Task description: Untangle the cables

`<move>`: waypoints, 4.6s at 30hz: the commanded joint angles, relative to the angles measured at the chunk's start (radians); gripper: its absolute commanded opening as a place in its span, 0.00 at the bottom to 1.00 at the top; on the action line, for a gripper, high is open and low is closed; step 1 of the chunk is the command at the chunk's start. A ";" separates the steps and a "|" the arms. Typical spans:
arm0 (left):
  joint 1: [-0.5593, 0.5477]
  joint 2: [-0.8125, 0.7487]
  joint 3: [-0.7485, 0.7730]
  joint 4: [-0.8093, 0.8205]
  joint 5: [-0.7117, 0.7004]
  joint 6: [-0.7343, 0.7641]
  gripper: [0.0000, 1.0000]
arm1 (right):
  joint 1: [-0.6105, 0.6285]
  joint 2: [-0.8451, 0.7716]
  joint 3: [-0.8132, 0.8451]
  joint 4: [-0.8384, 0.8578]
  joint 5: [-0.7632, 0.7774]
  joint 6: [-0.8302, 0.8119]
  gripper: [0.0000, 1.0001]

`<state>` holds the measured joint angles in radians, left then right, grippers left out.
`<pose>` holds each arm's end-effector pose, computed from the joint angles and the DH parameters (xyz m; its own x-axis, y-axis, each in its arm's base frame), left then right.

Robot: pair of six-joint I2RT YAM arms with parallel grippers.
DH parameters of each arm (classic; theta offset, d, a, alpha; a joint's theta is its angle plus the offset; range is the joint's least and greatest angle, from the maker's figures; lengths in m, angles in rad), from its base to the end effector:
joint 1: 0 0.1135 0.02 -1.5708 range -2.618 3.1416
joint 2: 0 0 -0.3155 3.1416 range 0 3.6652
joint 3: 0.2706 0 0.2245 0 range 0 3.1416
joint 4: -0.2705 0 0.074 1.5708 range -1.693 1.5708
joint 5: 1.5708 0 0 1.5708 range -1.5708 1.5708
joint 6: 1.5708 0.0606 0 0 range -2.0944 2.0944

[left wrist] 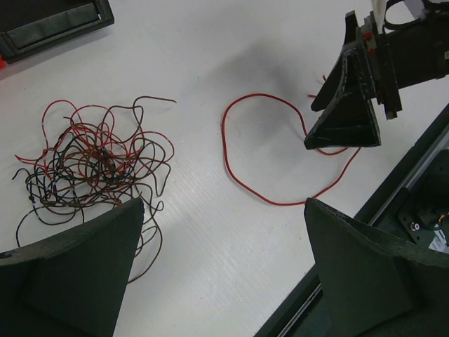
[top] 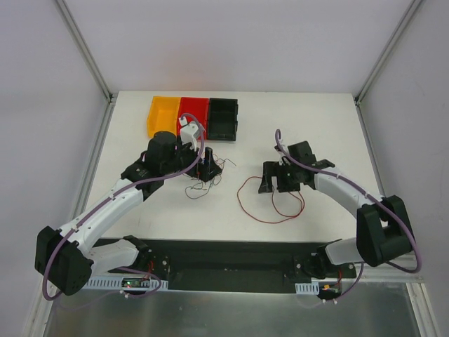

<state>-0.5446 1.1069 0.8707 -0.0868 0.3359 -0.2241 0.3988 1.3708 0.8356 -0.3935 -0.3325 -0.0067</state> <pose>0.1844 -0.1350 0.3617 -0.4327 0.0168 -0.9014 0.6773 0.6660 -0.3127 0.2251 0.1163 0.2589 -0.7343 -0.3163 -0.6007 -0.5521 0.7930 0.2574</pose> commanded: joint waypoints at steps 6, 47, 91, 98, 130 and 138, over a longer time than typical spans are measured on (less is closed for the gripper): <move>-0.012 -0.010 0.030 0.025 0.015 -0.007 0.97 | -0.002 0.060 -0.160 0.294 -0.169 0.004 0.99; -0.186 0.294 -0.005 -0.067 -0.084 -0.469 0.46 | 0.336 -0.099 -0.239 0.353 0.343 0.188 0.72; -0.184 0.550 -0.130 0.248 0.046 -0.839 0.24 | 0.626 0.097 -0.208 0.398 0.464 0.045 0.84; -0.176 0.530 -0.114 0.248 0.078 -0.822 0.24 | 0.730 0.142 -0.161 0.314 0.630 0.066 0.58; -0.169 -0.122 -0.274 0.185 -0.078 -0.427 0.80 | 0.491 -0.271 -0.309 0.555 0.259 0.433 0.00; -0.190 -0.156 -0.257 0.321 0.052 -0.344 0.77 | 0.338 -0.455 -0.273 0.578 0.228 0.775 0.00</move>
<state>-0.7193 0.9398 0.5957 0.1337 0.3141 -0.6518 0.7811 0.9768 0.5255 0.1310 -0.0547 0.5346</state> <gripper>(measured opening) 0.860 0.020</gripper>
